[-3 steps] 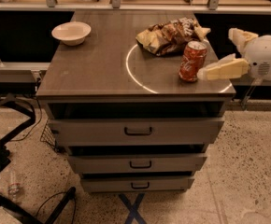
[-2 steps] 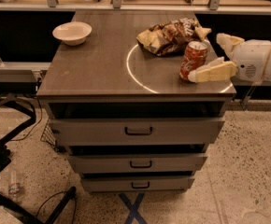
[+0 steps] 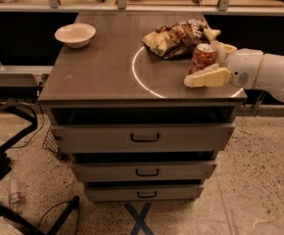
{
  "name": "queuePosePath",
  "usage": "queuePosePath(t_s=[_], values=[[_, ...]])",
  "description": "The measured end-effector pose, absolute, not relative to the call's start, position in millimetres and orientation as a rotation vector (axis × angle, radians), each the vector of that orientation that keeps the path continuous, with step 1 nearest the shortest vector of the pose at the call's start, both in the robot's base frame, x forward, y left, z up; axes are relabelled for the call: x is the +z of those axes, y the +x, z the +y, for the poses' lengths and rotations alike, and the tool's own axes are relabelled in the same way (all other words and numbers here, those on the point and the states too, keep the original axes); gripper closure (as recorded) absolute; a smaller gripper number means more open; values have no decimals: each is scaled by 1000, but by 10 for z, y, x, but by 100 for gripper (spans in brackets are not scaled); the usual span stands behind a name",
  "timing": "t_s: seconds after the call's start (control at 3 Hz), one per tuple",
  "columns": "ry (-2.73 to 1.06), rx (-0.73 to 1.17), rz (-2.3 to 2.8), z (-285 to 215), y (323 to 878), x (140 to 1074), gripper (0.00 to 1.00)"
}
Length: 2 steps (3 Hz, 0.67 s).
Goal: Place coke can into paper bowl
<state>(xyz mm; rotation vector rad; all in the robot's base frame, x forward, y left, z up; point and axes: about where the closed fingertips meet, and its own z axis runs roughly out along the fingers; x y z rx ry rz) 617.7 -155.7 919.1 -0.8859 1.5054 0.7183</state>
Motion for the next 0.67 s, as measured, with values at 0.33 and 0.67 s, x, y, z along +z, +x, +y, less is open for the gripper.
queuePosePath(t_s=[0.33,0.67], values=[[-861,763,1470,-1493,6343,9123,0],[-840,767,1435,-1586,6598,9131,0]])
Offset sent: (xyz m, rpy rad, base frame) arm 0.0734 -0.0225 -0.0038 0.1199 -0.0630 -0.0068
